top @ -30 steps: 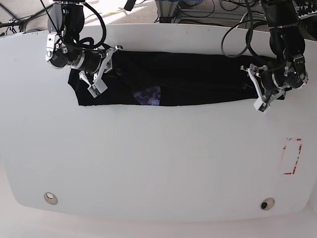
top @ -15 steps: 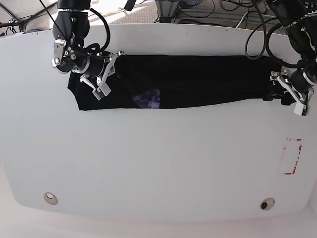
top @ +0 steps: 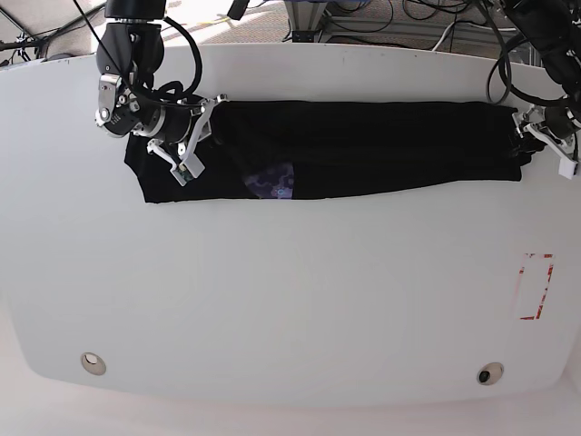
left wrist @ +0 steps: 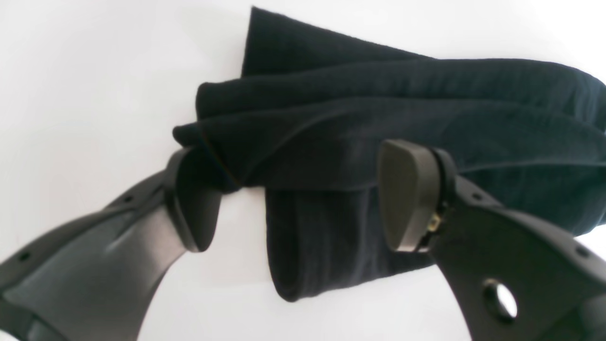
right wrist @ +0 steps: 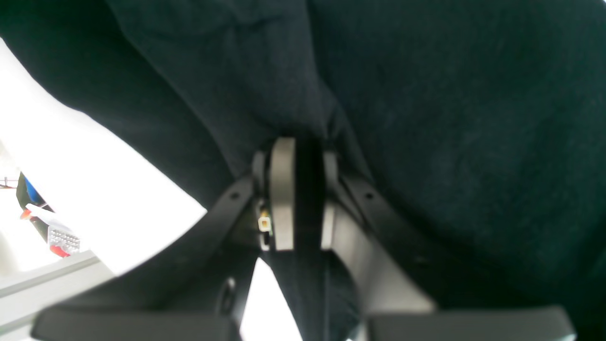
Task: Fold the T-shirt properly
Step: 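Grasp the opposite end of the strip with the left gripper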
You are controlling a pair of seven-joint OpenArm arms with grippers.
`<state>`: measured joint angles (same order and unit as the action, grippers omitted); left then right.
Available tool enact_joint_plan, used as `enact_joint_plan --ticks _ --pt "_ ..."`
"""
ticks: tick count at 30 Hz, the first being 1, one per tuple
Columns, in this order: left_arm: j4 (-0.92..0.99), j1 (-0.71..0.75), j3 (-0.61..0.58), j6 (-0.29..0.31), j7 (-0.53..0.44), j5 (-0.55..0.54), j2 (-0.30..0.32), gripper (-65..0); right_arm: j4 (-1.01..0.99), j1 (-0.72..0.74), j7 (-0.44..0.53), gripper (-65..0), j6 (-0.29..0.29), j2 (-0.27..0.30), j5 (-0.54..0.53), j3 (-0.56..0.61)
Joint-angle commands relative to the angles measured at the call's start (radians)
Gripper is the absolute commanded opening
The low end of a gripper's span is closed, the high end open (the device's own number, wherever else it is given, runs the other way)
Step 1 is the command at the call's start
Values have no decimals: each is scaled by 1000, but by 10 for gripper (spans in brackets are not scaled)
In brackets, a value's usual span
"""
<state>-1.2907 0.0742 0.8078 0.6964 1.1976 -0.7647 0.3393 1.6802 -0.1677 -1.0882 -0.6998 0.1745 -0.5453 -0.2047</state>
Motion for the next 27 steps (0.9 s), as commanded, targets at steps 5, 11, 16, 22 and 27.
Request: enact_joint_plan --ticks 5,11,16,22,27 --pt "56 -12 -37 2 -97 -19 36 -182 14 10 3 -575 2 9 6 -3" --pt "98 -17 -104 2 -120 -19 57 -183 11 12 3 -575 2 7 6 -8" --pt "101 -11 -153 2 -120 -19 54 -185 13 12 3 -575 2 6 6 -9" --pt "96 19 -250 2 -115 -23 54 -192 14 12 3 -575 2 6 6 -9" --pt "101 28 -278 2 -118 -20 53 -374 14 13 4 -575 2 6 6 -11"
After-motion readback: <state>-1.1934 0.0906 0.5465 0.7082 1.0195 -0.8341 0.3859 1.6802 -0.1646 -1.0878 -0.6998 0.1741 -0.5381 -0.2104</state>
